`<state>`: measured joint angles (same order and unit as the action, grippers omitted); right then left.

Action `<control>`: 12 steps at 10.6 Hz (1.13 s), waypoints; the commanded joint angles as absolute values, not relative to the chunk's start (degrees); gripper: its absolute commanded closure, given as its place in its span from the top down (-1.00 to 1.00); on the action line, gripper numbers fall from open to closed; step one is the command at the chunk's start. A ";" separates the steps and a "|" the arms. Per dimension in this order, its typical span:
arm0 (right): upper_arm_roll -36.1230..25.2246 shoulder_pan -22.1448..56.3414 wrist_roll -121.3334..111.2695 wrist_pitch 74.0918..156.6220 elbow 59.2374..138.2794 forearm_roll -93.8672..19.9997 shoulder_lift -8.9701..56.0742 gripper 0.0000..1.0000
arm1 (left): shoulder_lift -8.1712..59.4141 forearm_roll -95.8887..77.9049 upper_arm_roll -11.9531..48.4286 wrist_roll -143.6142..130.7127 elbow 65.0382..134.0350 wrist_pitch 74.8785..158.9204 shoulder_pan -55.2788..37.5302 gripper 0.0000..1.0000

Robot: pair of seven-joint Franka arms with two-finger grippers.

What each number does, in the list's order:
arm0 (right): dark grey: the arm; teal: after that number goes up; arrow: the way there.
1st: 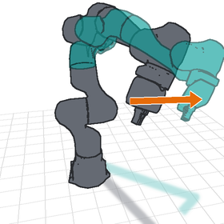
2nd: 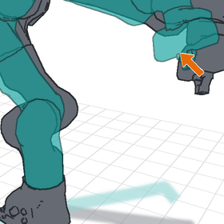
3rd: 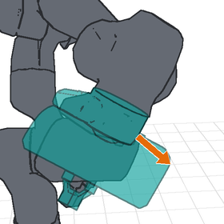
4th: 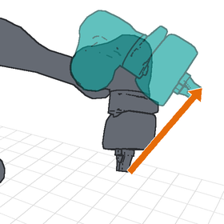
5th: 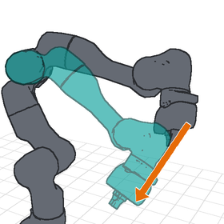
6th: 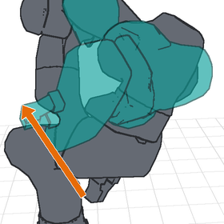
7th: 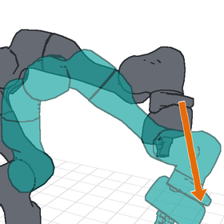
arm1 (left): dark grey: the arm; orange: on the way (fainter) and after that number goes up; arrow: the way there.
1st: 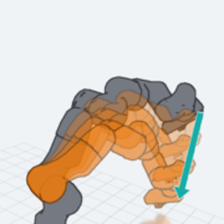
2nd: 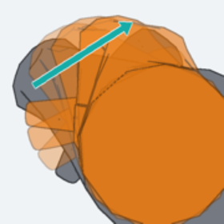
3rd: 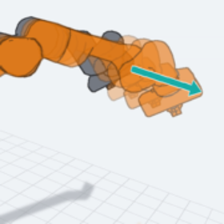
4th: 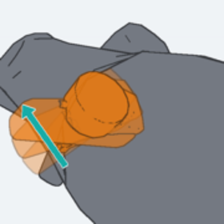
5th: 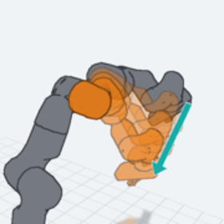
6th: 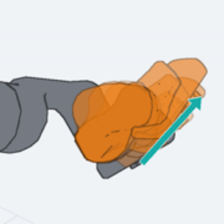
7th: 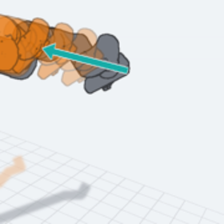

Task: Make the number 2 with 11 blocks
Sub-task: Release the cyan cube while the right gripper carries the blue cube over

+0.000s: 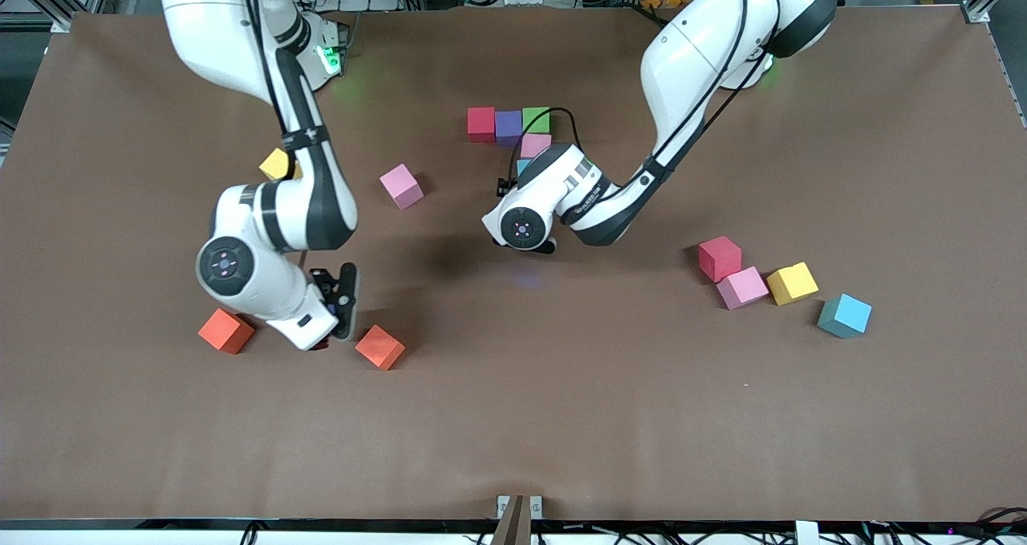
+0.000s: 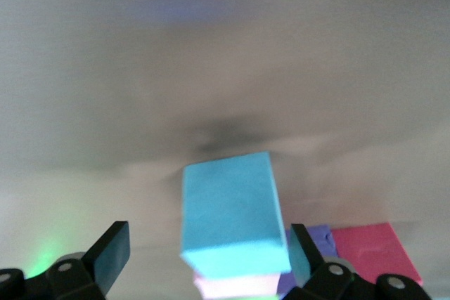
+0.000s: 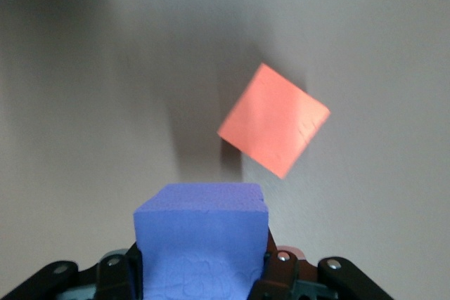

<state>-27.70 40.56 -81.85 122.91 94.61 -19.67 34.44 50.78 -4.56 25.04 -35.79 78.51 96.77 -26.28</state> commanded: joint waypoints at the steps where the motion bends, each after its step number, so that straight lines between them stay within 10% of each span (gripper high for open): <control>1: -27.69 43.50 -80.07 125.50 102.64 -19.78 27.88 -0.87 | 45.63 -5.89 24.87 -36.65 78.93 93.78 -22.08 1.00; 12: -27.69 71.44 -54.61 147.03 123.74 -20.12 21.27 -0.87 | 33.24 11.23 19.86 -44.21 79.37 89.74 -7.41 1.00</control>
<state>-27.50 69.25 -57.63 144.52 120.78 -19.82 23.03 36.74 8.72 19.50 -43.91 78.08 90.61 -11.14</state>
